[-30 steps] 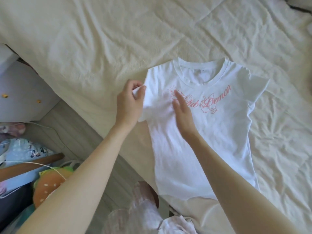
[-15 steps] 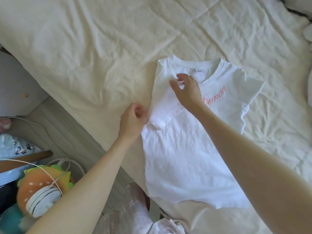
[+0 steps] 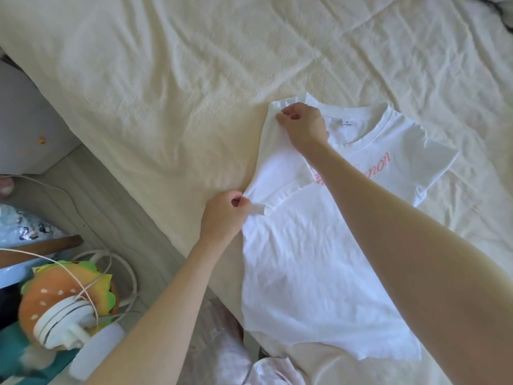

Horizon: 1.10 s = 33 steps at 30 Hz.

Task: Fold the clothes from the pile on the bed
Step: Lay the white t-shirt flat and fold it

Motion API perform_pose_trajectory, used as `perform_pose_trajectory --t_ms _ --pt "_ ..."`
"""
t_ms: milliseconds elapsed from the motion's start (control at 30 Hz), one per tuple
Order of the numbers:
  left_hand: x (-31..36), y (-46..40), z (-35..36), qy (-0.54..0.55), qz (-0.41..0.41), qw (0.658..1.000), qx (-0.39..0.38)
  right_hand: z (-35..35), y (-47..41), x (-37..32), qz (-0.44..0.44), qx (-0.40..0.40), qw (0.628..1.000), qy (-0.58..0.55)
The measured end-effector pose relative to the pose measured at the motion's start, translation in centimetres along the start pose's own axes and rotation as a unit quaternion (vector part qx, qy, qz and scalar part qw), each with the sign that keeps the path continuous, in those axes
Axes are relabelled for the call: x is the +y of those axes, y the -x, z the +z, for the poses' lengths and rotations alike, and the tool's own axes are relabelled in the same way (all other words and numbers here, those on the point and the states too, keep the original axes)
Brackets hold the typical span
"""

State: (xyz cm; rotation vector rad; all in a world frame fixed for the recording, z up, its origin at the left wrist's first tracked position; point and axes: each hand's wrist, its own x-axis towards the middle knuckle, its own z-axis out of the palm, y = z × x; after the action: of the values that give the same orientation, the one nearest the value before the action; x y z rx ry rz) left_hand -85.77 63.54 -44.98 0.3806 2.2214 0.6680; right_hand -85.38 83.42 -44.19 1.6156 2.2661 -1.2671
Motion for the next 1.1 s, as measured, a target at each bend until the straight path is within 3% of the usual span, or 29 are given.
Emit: perform_pose_trajectory --t_ms 67,133,200,267,367,433,533,633,700,800,833,967,1033,1100 --pt "0.3 0.4 -0.3 0.015 0.013 1.0 -0.001 0.4 1.4 0.7 -0.067 0.073 0.994 0.045" --pt "0.3 1.4 -0.4 -0.068 0.096 0.991 0.059 0.7 4.1 2.0 -0.161 0.136 0.974 0.081" --pt "0.2 2.3 0.1 -0.174 0.238 0.95 0.104 1.1 7.4 4.3 -0.226 0.141 0.956 0.121" --pt "0.0 3.0 0.8 -0.236 0.338 0.908 0.08 1.7 10.3 7.4 -0.258 0.112 0.944 0.175" --pt "-1.1 3.5 1.5 -0.369 0.306 0.875 -0.073 1.7 13.6 12.0 -0.227 0.037 0.947 0.226" --pt "-1.8 3.4 1.6 -0.431 0.276 0.854 -0.097 0.7 14.8 14.2 -0.193 0.019 0.954 0.229" --pt "-0.1 3.6 1.5 -0.409 0.29 0.863 -0.061 -1.8 15.4 16.4 -0.145 0.134 0.959 0.204" --pt "2.2 2.9 2.6 -0.419 0.311 0.852 -0.046 -5.0 15.0 18.0 -0.03 0.252 0.959 0.122" --pt "3.7 2.1 4.7 -0.449 0.317 0.832 -0.074 -7.4 13.8 19.6 0.087 0.292 0.952 -0.016" --pt "5.4 1.4 7.8 -0.485 0.317 0.807 -0.114 -10.9 10.9 21.7 0.257 0.307 0.868 -0.295" --pt "5.5 1.4 8.6 -0.497 0.307 0.802 -0.126 -11.7 9.9 22.3 0.289 0.286 0.851 -0.334" --pt "5.5 1.5 9.7 -0.536 0.274 0.788 -0.129 -13.4 6.6 22.8 0.324 0.12 0.851 -0.396" --pt "5.8 1.3 9.7 -0.546 0.264 0.783 -0.137 -13.9 5.5 22.2 0.326 0.047 0.798 -0.505" --pt "6.4 1.1 9.6 -0.553 0.25 0.78 -0.154 -14.6 5.2 21.8 0.344 0.038 0.73 -0.589"
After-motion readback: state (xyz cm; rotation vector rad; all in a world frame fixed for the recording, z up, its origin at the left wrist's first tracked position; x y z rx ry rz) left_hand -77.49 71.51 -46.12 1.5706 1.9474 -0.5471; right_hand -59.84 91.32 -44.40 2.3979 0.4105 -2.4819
